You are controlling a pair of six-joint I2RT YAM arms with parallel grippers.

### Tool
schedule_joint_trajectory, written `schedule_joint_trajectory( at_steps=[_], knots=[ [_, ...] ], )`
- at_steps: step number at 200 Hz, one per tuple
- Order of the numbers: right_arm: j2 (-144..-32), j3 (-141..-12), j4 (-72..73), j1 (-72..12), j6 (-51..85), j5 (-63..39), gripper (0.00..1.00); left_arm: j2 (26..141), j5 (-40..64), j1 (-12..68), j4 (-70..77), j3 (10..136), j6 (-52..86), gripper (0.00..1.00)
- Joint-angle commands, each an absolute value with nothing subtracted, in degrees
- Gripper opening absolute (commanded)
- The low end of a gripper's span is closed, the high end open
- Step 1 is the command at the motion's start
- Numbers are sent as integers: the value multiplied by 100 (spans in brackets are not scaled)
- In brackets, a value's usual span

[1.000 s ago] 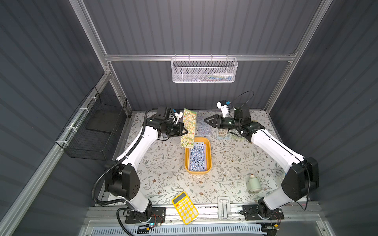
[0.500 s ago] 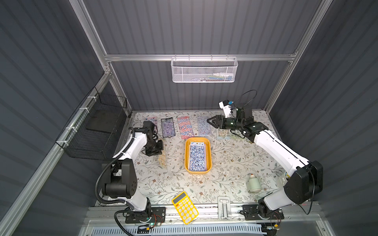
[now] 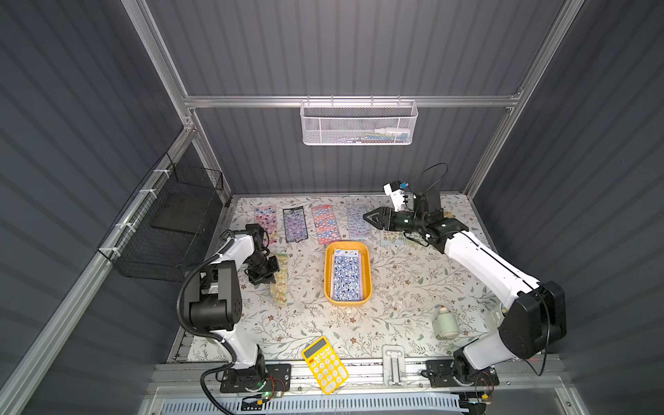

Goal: Take the stickers out of the storage box
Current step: Place the sticker at the center of the board.

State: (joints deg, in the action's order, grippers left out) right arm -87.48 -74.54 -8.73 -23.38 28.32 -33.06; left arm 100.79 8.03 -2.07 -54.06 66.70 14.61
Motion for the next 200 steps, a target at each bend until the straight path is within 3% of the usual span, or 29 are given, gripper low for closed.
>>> schedule_joint_trajectory(
  at_steps=[1, 62, 141, 200],
  knots=[
    [-8765, -7387, -651, -2327, 2864, -3384, 56, 10208, 379, -362, -5639, 6675, 1507, 5],
    [-8794, -7368, -598, -2290, 2874, -3441, 56, 10614, -225, -624, -5452, 6685, 1589, 13],
    [-8793, -7265, -535, -2241, 2975, -3484, 56, 11150, -981, -643, -5469, 7147, 1617, 35],
    [-8811, -7279, -547, -2241, 3001, -3505, 56, 10697, -1216, -642, -5684, 7312, 1727, 66]
  ],
)
